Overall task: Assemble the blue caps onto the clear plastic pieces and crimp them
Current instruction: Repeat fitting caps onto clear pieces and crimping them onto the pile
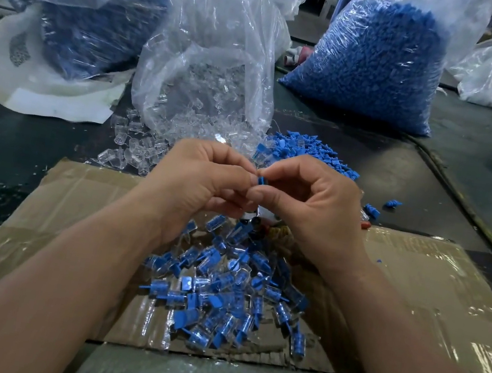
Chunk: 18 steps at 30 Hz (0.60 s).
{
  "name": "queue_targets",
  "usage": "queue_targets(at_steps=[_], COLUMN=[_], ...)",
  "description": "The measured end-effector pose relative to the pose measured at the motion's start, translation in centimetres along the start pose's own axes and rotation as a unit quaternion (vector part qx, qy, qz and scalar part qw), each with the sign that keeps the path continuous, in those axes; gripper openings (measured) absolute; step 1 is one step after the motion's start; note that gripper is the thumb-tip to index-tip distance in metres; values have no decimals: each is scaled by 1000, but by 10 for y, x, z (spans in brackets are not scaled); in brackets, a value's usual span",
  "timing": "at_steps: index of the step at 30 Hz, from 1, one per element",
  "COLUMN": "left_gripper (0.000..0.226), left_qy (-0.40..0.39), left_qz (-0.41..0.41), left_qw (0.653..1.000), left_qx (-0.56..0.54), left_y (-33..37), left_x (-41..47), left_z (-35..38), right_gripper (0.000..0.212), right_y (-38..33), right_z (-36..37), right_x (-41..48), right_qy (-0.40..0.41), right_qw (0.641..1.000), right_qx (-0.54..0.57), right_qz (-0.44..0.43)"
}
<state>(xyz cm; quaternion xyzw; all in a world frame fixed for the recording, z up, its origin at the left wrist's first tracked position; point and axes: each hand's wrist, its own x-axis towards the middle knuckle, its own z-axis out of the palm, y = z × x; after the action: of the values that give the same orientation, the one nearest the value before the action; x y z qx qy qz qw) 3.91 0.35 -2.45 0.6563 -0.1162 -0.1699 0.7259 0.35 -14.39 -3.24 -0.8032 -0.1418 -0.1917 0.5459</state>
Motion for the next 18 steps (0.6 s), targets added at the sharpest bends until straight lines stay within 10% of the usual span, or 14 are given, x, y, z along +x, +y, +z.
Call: queue_targets(at_steps=[18], left_gripper=[12], left_qy=[-38], left_qz=[1], left_qw=[998], left_qx=[-48], left_y=[1], left_x=[3], left_z=[-5], right_gripper=[28], right_y=[-2], right_z=[-4], right_x=[-1], right_qy=[4], right_qw=[998], right_qx=[-41], right_qz=[-50])
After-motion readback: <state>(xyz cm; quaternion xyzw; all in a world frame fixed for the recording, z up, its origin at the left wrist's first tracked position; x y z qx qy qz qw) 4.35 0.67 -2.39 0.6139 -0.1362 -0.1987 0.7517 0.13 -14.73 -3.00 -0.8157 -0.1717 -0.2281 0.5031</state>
